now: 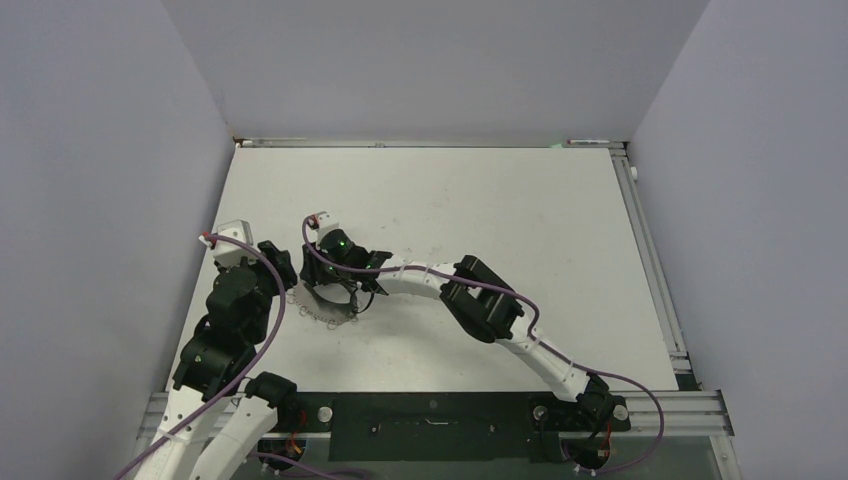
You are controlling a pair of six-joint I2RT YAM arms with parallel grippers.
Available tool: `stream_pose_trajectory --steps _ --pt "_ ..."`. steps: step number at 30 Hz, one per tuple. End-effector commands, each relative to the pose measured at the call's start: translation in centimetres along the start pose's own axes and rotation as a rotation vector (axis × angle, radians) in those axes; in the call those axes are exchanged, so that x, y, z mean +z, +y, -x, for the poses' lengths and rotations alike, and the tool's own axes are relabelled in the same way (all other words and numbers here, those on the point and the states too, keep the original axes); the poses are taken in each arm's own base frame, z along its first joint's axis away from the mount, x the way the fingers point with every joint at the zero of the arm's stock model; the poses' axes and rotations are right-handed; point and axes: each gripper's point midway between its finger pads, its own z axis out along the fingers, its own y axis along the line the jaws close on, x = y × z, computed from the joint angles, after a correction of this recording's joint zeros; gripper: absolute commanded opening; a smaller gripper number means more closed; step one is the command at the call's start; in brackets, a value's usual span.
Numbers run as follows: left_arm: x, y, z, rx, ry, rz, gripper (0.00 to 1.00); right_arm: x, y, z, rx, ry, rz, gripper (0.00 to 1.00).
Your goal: Put the keys on the keyring
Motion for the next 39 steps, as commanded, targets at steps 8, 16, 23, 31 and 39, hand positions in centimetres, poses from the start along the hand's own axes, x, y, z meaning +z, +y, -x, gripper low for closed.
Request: stream_pose_trajectory --steps 8,16,23,31,39 --pt "0.2 -0.5 1.2 -0.012 -0.04 -0.012 0.45 1.2 -0.6 -0.2 -0.029 -0.016 -0.004 0.28" --pt "0.3 -0.5 1.1 -0.008 -0.035 -0.009 0.46 0.6 0.1 0.5 -0.032 -0.036 0.031 0.05" --pt "0.5 -0.5 1.0 0.002 -0.032 -0.008 0.45 -4.0 2.1 3.4 -0.085 -0.079 0.116 0.05" --pt "-0.8 -4.9 0.9 0.035 -0.048 -0.292 0.53 -13.3 3.2 6.6 -0.197 -0.124 0.158 0.05" --pt "-5.8 -12.2 1.4 0.098 -0.047 -0.787 0.54 -22.9 4.5 8.3 -0.335 -0.175 0.168 0.05"
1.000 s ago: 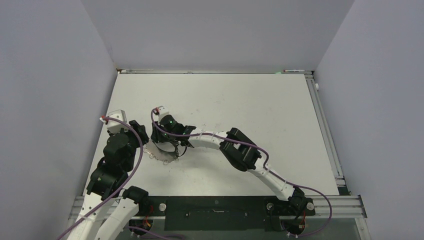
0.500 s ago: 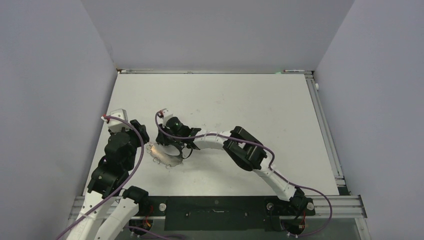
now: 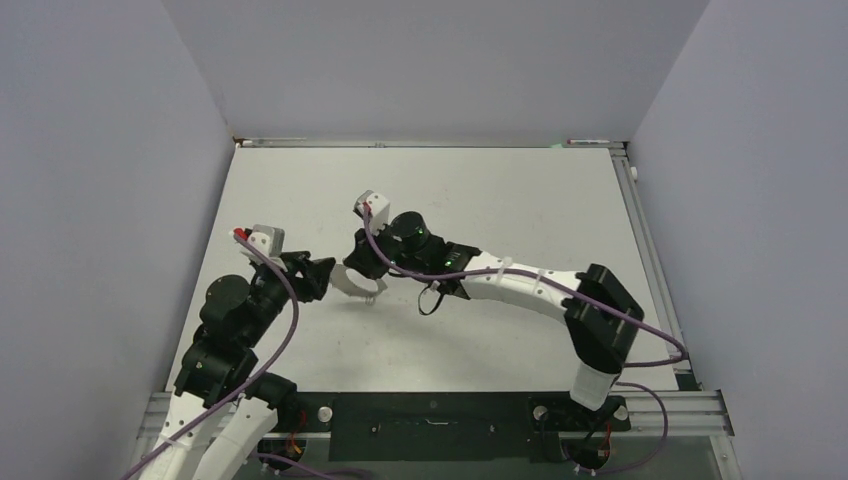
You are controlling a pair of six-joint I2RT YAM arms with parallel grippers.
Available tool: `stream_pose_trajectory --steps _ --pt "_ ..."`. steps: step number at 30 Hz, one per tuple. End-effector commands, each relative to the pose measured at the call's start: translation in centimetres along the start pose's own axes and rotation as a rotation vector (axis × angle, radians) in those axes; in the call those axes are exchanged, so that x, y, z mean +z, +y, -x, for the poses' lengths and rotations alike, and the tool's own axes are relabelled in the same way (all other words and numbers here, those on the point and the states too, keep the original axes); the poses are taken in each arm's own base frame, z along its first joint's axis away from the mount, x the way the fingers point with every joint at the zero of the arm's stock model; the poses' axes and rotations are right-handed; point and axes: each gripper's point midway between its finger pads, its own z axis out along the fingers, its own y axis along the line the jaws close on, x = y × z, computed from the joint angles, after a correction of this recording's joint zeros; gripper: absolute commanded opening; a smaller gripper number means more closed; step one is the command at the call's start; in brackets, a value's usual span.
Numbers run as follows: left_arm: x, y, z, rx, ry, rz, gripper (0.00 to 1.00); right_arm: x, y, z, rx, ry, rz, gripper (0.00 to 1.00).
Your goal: Put the keys on the keyring
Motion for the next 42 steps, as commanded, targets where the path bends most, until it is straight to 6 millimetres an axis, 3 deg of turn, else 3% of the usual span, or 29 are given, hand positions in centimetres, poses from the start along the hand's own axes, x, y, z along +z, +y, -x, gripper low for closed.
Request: stream_pose_trajectory --steps 1,8,12,19,29,32,37,42 --pt "-1.3 -6.7 2.8 0.062 -0.074 -0.371 0.54 -4.9 2.0 3.9 -0.122 -0.091 0.043 0.05" --pt "-2.5 -10.4 3.6 0.108 -0.058 -0.587 0.54 -11.8 4.0 5.6 -0.225 -0.123 0.085 0.05" --pt "-3.6 -12.2 3.7 0.134 -0.035 -0.712 0.52 -15.4 4.6 5.5 -0.285 -0.104 0.091 0.05" --pt "-5.6 -15.6 2.7 0.099 -0.004 -0.995 0.42 -19.6 6.0 4.8 -0.374 -0.073 0.15 0.05" --pt "-4.5 -18.2 0.9 0.087 -0.022 -1.124 0.41 -21.6 7.5 4.3 -0.435 -0.035 0.234 0.05" --pt "-4.4 -18.9 0.3 0.121 -0.03 -1.162 0.35 -21.7 7.7 4.1 -0.438 -0.022 0.245 0.05" --pt "-4.6 -19.3 -0.3 0.167 -0.029 -1.209 0.28 -21.8 7.7 4.1 -0.438 -0.011 0.247 0.05" --pt "-4.4 -19.1 -1.2 0.222 -0.037 -1.217 0.27 -21.8 7.8 4.3 -0.437 -0.009 0.249 0.05"
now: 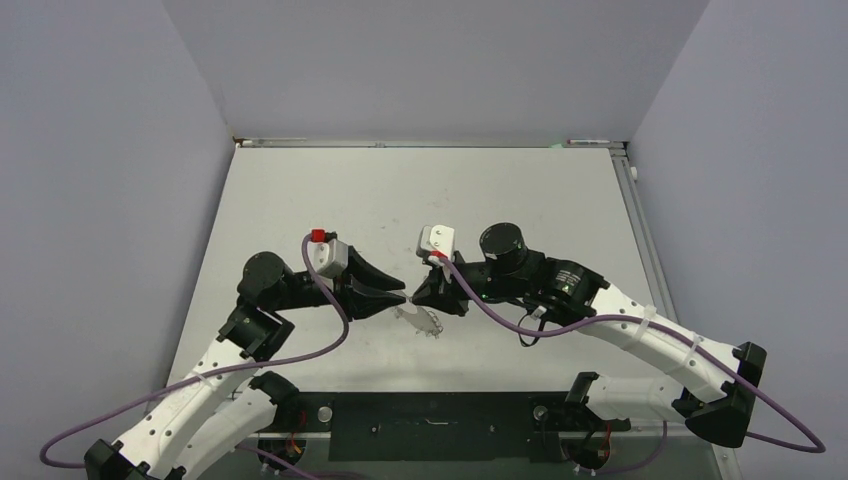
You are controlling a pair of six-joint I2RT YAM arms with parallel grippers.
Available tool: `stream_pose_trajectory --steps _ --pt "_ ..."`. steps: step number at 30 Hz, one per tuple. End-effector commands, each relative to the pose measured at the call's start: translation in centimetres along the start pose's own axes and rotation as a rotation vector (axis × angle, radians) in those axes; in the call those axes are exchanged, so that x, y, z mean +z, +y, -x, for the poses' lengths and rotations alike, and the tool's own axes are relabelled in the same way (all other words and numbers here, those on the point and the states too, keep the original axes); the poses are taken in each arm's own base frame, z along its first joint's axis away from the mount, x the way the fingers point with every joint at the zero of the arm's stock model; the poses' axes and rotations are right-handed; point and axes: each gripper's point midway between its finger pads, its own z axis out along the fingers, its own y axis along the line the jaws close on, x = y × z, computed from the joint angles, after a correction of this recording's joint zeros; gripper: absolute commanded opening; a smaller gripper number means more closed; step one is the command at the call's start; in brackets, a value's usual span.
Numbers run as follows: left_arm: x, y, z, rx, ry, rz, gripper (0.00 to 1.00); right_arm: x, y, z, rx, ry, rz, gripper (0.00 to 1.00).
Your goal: Put the keys on the keyring
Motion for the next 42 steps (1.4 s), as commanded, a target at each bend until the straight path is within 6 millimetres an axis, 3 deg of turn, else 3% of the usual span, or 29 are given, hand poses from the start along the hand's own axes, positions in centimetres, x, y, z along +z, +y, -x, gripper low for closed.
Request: stream_pose_trajectory --steps 1,12,19,22,26,31,42 --pt "0.1 -0.4 0.5 0.122 -0.018 -0.04 0.27 -0.9 0.1 3.6 -0.055 -0.09 0.008 0.05" --pt "1.0 0.1 -1.2 0.091 0.02 -0.054 0.27 -0.9 0.3 4.0 -0.05 -0.081 0.025 0.05" --pt "1.2 -0.1 -1.8 0.083 0.033 -0.063 0.12 -0.4 0.2 4.1 -0.049 -0.078 0.036 0.05" --pt "1.1 -0.1 -1.9 0.09 0.036 -0.059 0.1 -0.3 0.3 4.2 -0.049 -0.078 0.041 0.05" --pt "1.0 -0.2 -2.1 0.101 0.04 -0.059 0.12 -0.6 0.5 4.6 -0.055 -0.092 0.044 0.05" --pt "0.8 -0.5 -2.0 0.119 0.033 -0.063 0.27 -0.7 0.9 4.8 -0.06 -0.104 0.066 0.05" --pt "0.5 -0.4 -2.3 0.131 0.041 -0.054 0.18 -1.3 1.2 5.0 -0.064 -0.123 0.074 0.05"
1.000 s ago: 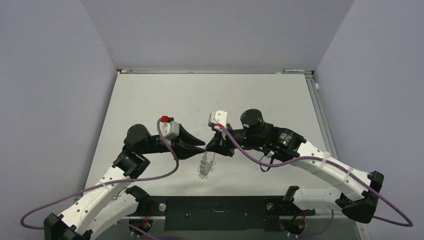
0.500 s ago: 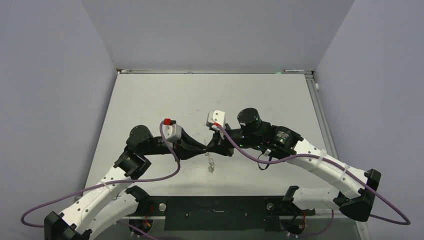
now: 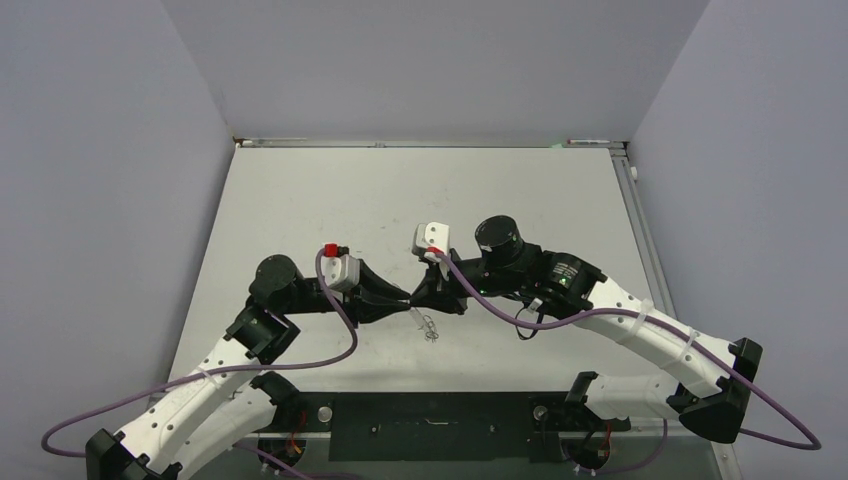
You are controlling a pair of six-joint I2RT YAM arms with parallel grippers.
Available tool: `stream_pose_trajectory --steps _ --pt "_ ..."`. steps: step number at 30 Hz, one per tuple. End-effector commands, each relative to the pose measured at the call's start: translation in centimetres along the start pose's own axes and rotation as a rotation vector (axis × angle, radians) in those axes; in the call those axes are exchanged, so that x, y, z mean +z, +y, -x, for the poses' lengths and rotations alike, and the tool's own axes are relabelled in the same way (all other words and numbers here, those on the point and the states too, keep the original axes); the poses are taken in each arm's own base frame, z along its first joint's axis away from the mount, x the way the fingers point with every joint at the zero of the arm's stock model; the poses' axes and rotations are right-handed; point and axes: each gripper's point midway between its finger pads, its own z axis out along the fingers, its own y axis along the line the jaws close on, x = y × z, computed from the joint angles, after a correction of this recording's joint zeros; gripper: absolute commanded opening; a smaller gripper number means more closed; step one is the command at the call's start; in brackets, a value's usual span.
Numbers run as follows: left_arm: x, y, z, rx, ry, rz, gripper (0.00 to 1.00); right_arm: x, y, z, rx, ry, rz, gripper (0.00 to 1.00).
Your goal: Put the keys on the keyring
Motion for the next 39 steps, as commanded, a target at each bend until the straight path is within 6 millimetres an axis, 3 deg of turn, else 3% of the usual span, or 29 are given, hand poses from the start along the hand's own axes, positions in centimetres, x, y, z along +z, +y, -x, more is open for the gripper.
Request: stream_pose_trajectory --steps 1,9,19,23,25,27,29,34,39 --pt "0.0 -0.1 0.3 0.033 -0.005 -0.006 0.17 -1.4 0.5 4.3 -0.074 -0.14 0.008 0.05" --pt "0.1 -0.1 0.0 0.028 -0.004 -0.011 0.15 -1.2 0.6 4.7 -0.075 -0.152 0.02 0.05" --pt "0.0 -0.1 0.2 0.048 -0.026 -0.007 0.0 -0.9 1.2 5.0 -0.077 -0.162 0.062 0.05" --pt "-0.1 -0.3 0.6 0.064 -0.05 -0.004 0.0 -0.6 1.3 4.7 -0.069 -0.153 0.079 0.06" --pt "-0.2 -0.4 1.1 0.081 -0.073 -0.003 0.0 -0.6 1.0 5.0 -0.066 -0.165 0.056 0.24" --pt "-0.4 -0.6 1.6 0.102 -0.103 0.005 0.0 -1.2 0.5 6.0 -0.069 -0.206 0.015 0.5" --pt "-0.7 -0.7 2.2 0.12 -0.137 0.017 0.0 -2.0 0.3 7.0 -0.081 -0.245 -0.019 0.64" --pt "-1.1 -1.6 4.2 0.139 -0.23 0.008 0.0 -4.3 -0.3 9.0 -0.112 -0.347 -0.087 0.66" --pt "-1.8 -2.7 6.3 0.14 -0.358 -0.006 0.0 -5.9 0.5 9.5 -0.102 -0.456 -0.081 0.55"
